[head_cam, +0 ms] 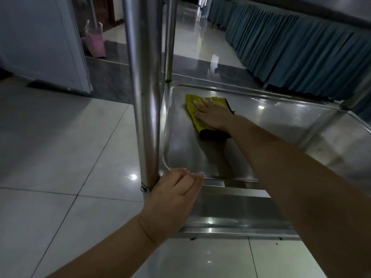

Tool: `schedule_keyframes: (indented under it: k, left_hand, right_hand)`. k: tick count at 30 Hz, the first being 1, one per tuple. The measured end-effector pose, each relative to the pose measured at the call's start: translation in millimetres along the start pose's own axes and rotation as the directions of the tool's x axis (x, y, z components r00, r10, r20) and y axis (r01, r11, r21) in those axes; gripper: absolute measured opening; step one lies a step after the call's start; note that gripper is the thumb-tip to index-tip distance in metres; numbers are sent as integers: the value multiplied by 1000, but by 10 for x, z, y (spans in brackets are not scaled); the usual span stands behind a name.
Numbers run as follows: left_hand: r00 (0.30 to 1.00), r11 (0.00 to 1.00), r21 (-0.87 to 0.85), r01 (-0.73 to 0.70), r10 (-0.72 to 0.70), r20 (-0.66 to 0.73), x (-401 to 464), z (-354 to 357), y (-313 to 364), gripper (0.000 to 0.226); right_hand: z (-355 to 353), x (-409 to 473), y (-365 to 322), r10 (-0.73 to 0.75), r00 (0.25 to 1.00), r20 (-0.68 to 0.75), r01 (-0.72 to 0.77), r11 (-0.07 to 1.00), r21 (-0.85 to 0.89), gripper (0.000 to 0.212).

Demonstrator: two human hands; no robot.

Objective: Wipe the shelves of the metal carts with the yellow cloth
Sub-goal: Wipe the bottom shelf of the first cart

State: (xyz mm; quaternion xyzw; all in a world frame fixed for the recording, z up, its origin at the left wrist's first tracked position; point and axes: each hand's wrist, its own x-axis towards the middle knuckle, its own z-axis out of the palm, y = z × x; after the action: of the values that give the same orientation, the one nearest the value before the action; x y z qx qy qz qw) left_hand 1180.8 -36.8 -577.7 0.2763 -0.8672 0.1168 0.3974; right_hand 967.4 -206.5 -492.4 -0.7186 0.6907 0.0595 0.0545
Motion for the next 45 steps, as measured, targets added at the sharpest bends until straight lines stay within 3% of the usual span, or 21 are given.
schedule_keyframes:
  k: [6, 15, 22, 29, 35, 41, 45]
  left_hand:
    - [999, 1000, 23, -11, 12, -39, 9, -29, -77, 30]
    - [1000, 998, 65, -16, 17, -18, -15, -62, -60, 30]
    - [998, 994, 88, 57, -60, 33, -53, -282, 67, 35]
    - [1000, 989, 149, 14, -15, 10, -177, -488, 196, 34]
    - [999, 994, 107, 23, -20, -35, -181, -437, 114, 28]
    - [997, 997, 74, 25, -19, -73, -211, -345, 21, 26]
    - [992, 996, 92, -9, 21, -128, -233, -281, -25, 28]
  right_hand:
    - [-21, 72, -239, -53, 999, -14, 52, 998, -18, 54]
    - [112, -488, -551, -258, 966, -30, 255, 964, -77, 54]
    - [174, -1194, -617, -384, 923, 20, 384, 920, -71, 56]
    - [274, -1358, -569, -527, 848, 61, 528, 849, 2, 57]
    - [177, -1036, -583, -487, 873, 22, 486, 872, 57, 57]
    - [59, -325, -624, -380, 925, -1, 380, 923, -56, 54]
    - [14, -16, -707, -255, 967, -31, 255, 967, -8, 56]
